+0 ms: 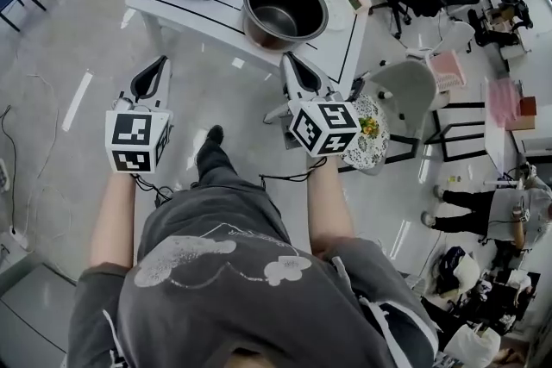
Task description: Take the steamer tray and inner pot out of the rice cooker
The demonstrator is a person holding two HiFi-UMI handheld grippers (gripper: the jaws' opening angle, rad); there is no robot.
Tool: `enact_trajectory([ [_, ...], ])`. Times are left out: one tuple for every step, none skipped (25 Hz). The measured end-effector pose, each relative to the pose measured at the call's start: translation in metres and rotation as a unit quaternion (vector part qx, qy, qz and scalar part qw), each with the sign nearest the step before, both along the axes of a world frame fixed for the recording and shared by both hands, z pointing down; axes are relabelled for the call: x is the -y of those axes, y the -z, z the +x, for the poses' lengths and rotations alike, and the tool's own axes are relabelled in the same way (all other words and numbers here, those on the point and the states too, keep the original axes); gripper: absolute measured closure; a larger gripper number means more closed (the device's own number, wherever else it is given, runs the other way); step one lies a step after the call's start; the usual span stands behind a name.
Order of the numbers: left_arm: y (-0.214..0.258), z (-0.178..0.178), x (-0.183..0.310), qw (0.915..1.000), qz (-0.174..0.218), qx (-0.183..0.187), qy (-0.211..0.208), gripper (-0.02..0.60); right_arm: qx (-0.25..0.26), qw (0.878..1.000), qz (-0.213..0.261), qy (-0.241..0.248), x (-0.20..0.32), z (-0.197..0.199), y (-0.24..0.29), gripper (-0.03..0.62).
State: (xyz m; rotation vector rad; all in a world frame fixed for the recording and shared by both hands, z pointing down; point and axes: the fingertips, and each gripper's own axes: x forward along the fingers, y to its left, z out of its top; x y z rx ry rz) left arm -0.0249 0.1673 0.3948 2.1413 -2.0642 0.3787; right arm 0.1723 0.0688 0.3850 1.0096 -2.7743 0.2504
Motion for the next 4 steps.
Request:
enact_trajectory([
  [0.001, 0.000, -0.005, 1.0000, 0.001, -0.001, 0.001, 0.574, 0.003, 1.000, -0.003, 0.001, -0.004, 0.001, -0.001, 0.566],
  [0.003, 0.001, -0.010, 1.0000, 0.002, -0.002, 0.002, 0.574, 0.005, 1.000, -0.006, 0.003, -0.008, 0.002, -0.001, 0.566],
  [0.004, 0.001, -0.015, 1.0000, 0.003, -0.003, 0.003, 0.574, 0.008, 1.000, -0.009, 0.005, -0.012, 0.002, -0.002, 0.566],
  [0.005, 0.001, -0.021, 1.0000, 0.003, -0.004, 0.004, 0.574, 0.010, 1.000, -0.013, 0.006, -0.017, 0.002, -0.003, 0.566],
])
